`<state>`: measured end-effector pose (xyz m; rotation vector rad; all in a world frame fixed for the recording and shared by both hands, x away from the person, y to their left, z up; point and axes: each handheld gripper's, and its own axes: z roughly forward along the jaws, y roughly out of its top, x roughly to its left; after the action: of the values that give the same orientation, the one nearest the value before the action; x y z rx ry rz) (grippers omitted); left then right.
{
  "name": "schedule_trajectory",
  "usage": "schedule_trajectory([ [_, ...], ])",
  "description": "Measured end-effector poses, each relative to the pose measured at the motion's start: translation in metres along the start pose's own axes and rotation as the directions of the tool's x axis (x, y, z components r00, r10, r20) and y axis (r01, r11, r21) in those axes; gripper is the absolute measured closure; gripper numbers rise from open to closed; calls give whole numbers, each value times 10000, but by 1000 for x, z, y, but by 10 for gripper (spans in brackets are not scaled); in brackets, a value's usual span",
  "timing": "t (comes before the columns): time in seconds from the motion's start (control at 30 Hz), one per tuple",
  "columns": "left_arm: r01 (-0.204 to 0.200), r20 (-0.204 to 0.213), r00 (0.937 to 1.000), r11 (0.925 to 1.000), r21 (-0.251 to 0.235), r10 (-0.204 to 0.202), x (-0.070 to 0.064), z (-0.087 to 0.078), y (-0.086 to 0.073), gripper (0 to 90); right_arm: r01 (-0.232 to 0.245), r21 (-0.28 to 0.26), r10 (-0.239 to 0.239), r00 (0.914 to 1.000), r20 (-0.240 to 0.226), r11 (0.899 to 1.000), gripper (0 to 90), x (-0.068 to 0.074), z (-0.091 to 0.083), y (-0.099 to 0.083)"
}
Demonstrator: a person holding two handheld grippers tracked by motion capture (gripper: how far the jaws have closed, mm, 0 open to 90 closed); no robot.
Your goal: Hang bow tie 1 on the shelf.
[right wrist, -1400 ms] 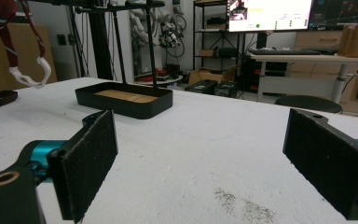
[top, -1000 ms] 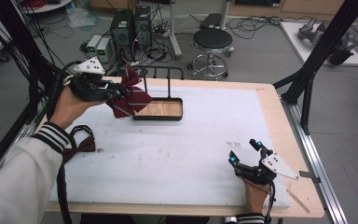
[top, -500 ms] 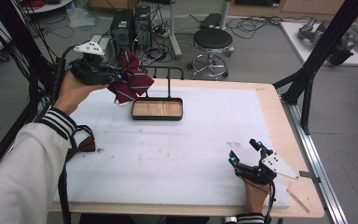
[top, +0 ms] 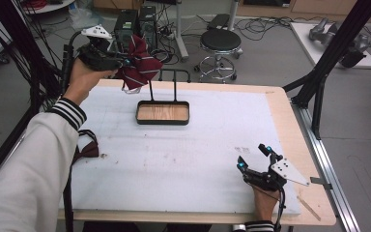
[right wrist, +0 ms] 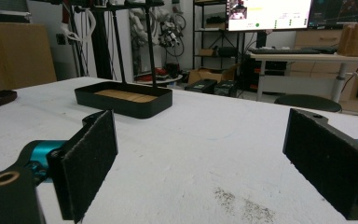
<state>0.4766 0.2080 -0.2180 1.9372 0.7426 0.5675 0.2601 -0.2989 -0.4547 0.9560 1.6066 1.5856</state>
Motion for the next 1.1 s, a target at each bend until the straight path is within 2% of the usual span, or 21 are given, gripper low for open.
schedule_trajectory([
  [0.27, 474, -587, 9971, 9985, -260, -488, 12, 4, -4, 747, -34, 24, 34, 10000, -23, 10000, 91, 0, 0, 0],
  [0.37, 647, -821, 9943, 9970, -431, -681, 16, 2, -8, 747, -20, 19, 20, 10000, -20, 10000, 91, 0, 0, 0],
  [0.5, 834, -1060, 9905, 9958, -383, -871, 20, 0, -17, 747, -8, 26, 8, 10000, -16, 10000, 91, 0, 0, 0],
  [0.7, 1172, -1161, 9859, 9924, -372, -1208, 26, -6, -34, 747, 10, 26, -10, 10000, -16, 10000, 91, 0, 0, 0],
  [1.1, 1645, -971, 9813, 9860, -268, -1663, 32, -10, -68, 747, 43, 18, -43, 10000, 16, 10000, 91, 1, 0, 0],
])
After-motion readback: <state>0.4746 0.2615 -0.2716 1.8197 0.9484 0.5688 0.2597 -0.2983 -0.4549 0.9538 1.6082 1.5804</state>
